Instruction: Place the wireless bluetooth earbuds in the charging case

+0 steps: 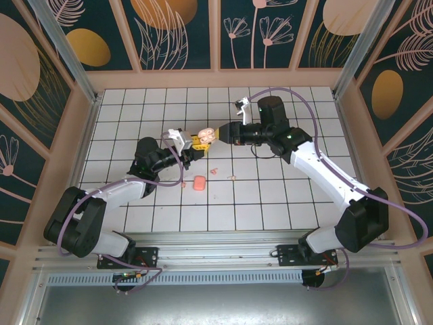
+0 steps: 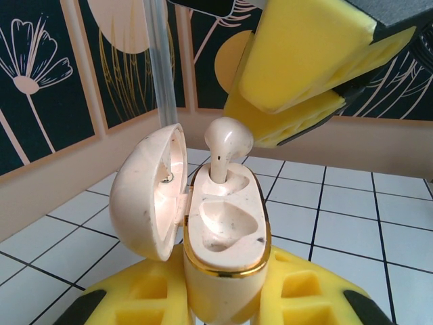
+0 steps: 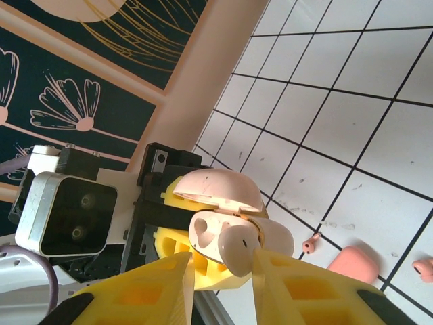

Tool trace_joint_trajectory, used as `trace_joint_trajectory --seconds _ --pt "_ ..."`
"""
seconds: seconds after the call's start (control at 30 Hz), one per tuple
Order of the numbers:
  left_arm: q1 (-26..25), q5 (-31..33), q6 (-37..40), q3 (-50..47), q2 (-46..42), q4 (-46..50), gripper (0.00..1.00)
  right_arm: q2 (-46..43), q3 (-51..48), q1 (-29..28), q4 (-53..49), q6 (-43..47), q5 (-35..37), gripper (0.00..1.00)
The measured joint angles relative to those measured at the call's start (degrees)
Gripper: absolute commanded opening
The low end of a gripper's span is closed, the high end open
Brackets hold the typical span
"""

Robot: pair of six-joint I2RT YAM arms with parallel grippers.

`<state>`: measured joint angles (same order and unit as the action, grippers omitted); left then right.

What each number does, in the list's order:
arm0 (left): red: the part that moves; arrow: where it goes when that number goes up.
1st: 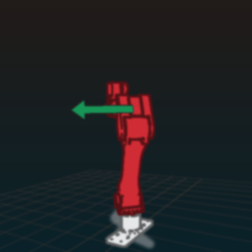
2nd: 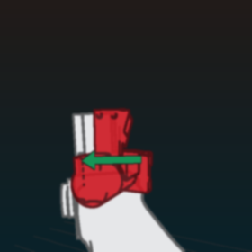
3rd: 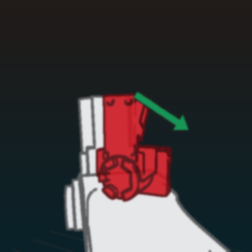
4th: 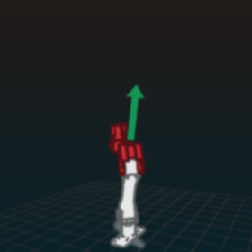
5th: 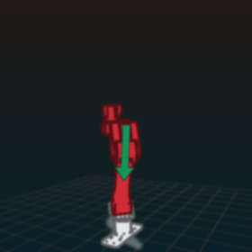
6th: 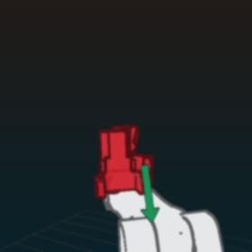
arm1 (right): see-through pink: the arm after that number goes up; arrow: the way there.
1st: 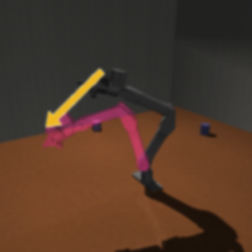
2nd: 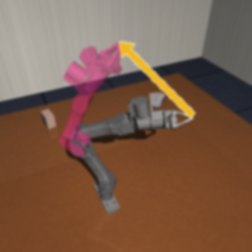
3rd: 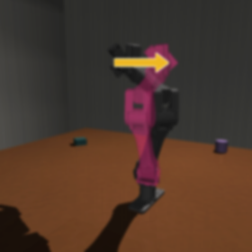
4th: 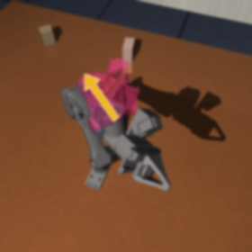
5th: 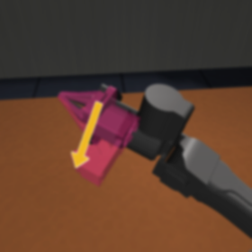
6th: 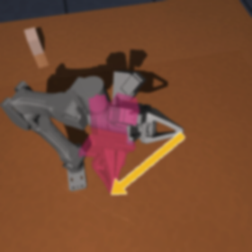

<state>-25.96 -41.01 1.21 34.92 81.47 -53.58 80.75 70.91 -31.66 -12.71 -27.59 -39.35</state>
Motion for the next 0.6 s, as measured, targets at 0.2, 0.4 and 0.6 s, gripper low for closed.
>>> trace_joint_trajectory --seconds 0.2,0.4,0.6 --pt "0.0 0.26 0.0 0.0 0.0 0.0 0.13 -0.15 -0.24 -0.04 -0.02 -0.02 -0.17 0.29" --pt "0.0 0.63 0.0 0.0 0.0 0.0 0.13 -0.15 -0.26 -0.31 0.0 -0.26 -0.15 0.28" --pt "0.0 0.63 0.0 0.0 0.0 0.0 0.13 -0.15 -0.26 -0.42 0.02 -0.46 -0.15 0.28"
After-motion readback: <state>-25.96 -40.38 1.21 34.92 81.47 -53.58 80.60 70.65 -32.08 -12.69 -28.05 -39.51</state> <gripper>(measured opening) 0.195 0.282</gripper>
